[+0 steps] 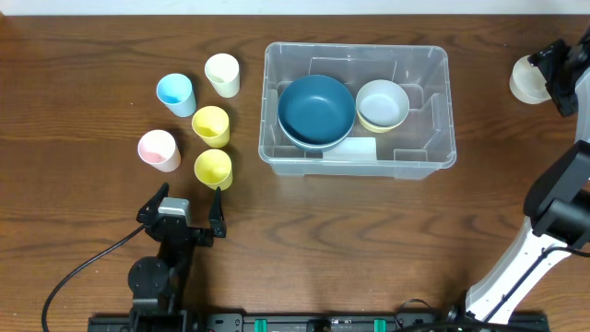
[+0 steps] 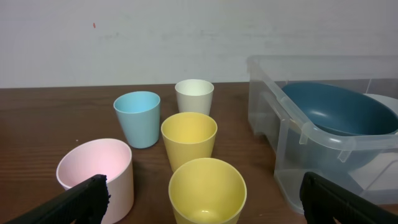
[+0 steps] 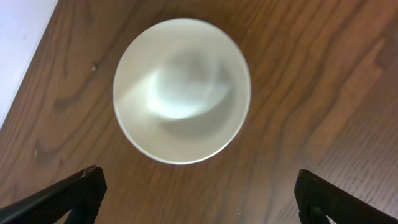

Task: Pack container
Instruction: 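Release the grey bowl and grasp the white bowl with the right gripper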

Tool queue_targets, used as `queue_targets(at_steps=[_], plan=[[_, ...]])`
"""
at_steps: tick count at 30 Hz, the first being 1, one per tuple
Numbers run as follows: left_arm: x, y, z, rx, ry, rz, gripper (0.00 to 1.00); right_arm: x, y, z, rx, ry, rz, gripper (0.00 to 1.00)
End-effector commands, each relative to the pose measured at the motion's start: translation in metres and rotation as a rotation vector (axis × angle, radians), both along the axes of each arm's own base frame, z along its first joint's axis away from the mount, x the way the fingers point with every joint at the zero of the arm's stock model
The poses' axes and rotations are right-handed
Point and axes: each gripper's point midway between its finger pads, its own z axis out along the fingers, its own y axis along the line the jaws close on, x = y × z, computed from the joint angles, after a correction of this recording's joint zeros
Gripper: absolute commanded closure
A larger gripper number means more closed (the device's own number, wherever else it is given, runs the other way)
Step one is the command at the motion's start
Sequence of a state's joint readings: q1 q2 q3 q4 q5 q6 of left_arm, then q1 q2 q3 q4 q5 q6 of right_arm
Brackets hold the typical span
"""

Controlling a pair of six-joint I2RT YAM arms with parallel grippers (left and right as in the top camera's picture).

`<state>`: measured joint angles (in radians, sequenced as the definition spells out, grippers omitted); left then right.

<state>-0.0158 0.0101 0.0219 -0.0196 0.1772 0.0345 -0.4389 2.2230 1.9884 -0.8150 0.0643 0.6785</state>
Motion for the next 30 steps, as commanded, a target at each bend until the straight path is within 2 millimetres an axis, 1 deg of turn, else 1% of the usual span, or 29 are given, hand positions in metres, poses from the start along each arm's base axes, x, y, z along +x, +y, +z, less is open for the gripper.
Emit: queue_targets(at_steps=[1,3,12,15,20,23,26,30], plan=[[-0.001,-0.001,-0.015,0.012,0.042,-0.012,0.02,-0.008,-0.016,-0.012,-0.003,0.016,-0.092,0.03],[-0.001,-0.001,-0.015,0.012,0.042,-0.012,0.02,-0.006,-0.019,-0.02,0.002,0.018,-0.093,0.03],[-0.001,-0.001,-0.015,0.012,0.042,-0.012,0.02,-0.009,-0.024,-0.066,0.038,0.078,-0.106,0.02],[-0.001,-0.001,-0.015,0.012,0.042,-0.012,0.02,-0.009,-0.025,-0.074,0.044,0.088,-0.107,0.02],[-0.001,-0.001,-0.015,0.012,0.042,-0.012,0.02,-0.012,-0.027,-0.078,0.046,0.096,-0.12,0.03],[-0.001,-0.001,-0.015,0.012,0.042,-0.012,0.02,-0.016,-0.029,-0.079,0.049,0.106,-0.127,0.05],[-0.001,-0.001,-0.015,0.012,0.043,-0.012,0.02,-0.025,-0.032,-0.082,0.055,0.134,-0.155,0.07],[-0.001,-0.001,-0.015,0.012,0.042,-0.012,0.02,-0.033,-0.035,-0.084,0.06,0.16,-0.166,0.06]])
